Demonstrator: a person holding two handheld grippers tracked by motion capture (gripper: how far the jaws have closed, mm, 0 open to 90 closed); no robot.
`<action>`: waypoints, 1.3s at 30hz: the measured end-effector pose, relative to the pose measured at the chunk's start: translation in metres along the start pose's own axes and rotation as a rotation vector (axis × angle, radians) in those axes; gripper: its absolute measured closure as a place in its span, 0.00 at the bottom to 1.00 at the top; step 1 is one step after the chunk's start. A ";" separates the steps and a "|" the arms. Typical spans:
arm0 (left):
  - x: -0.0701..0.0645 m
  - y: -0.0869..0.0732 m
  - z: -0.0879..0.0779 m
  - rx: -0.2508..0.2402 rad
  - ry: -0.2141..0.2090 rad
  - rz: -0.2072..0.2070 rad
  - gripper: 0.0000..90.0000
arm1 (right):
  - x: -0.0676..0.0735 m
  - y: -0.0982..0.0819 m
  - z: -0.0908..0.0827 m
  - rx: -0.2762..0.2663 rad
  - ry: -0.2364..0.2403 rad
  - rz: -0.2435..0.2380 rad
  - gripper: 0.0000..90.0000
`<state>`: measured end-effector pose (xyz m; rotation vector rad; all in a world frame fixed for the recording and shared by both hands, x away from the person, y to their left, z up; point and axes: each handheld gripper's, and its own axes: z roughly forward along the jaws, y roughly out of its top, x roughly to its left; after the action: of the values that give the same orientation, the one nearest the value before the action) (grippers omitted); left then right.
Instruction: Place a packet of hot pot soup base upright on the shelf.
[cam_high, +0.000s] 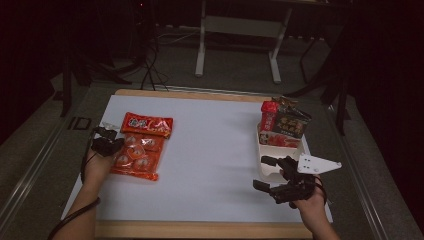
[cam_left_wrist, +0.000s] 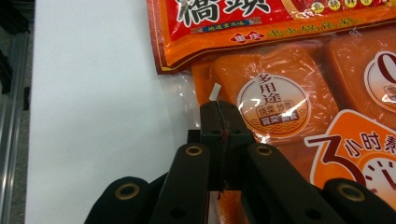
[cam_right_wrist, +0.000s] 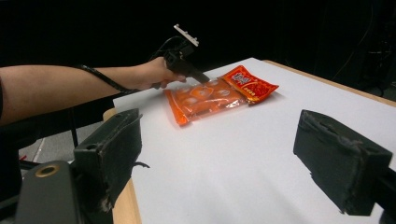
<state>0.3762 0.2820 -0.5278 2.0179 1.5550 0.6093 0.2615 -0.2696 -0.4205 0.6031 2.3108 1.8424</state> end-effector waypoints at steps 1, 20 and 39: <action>-0.003 0.001 0.000 0.005 -0.006 0.011 1.00 | 0.000 0.000 0.000 0.001 0.001 0.000 0.17; -0.098 0.016 0.007 0.005 -0.202 0.160 1.00 | 0.003 -0.004 -0.003 0.007 0.006 0.005 0.17; -0.101 -0.004 -0.013 0.044 -0.265 0.193 1.00 | 0.006 0.000 -0.001 0.007 0.005 -0.006 0.17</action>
<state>0.3405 0.1868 -0.5246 2.1966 1.2393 0.3621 0.2554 -0.2687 -0.4194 0.5928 2.3211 1.8360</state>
